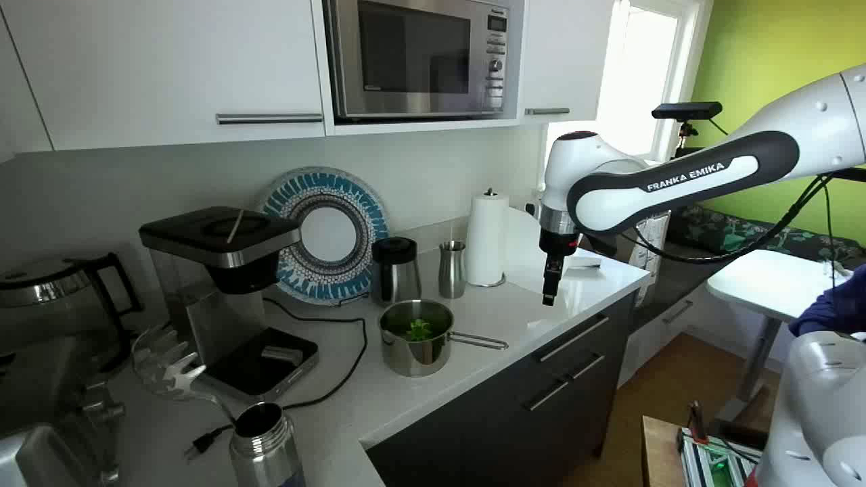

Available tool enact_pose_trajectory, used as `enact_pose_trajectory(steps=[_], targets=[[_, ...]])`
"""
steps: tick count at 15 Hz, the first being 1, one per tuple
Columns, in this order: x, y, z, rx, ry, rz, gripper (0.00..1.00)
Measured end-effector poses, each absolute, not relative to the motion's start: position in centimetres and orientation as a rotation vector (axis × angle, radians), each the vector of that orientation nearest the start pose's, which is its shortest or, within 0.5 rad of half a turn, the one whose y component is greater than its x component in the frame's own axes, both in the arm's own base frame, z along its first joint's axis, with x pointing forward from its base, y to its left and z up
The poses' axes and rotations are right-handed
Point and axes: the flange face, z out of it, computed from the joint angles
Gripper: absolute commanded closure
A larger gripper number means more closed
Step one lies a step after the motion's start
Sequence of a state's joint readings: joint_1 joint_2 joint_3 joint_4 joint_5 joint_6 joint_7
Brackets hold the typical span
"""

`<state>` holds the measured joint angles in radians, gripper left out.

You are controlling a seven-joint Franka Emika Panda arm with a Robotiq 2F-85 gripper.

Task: Take the stuff out of the pot

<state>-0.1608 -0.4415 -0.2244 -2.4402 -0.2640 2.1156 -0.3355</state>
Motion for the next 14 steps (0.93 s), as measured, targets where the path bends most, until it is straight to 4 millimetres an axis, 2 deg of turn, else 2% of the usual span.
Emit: enact_pose_trajectory(steps=[9, 11, 14], targets=[[39.2, -17.0, 47.2, -3.282, -0.114, -0.140, 0.00], [40.5, -15.4, 48.3, -3.244, -0.079, -0.263, 0.00], [43.5, -11.6, 50.7, -3.219, -0.075, -0.497, 0.00]])
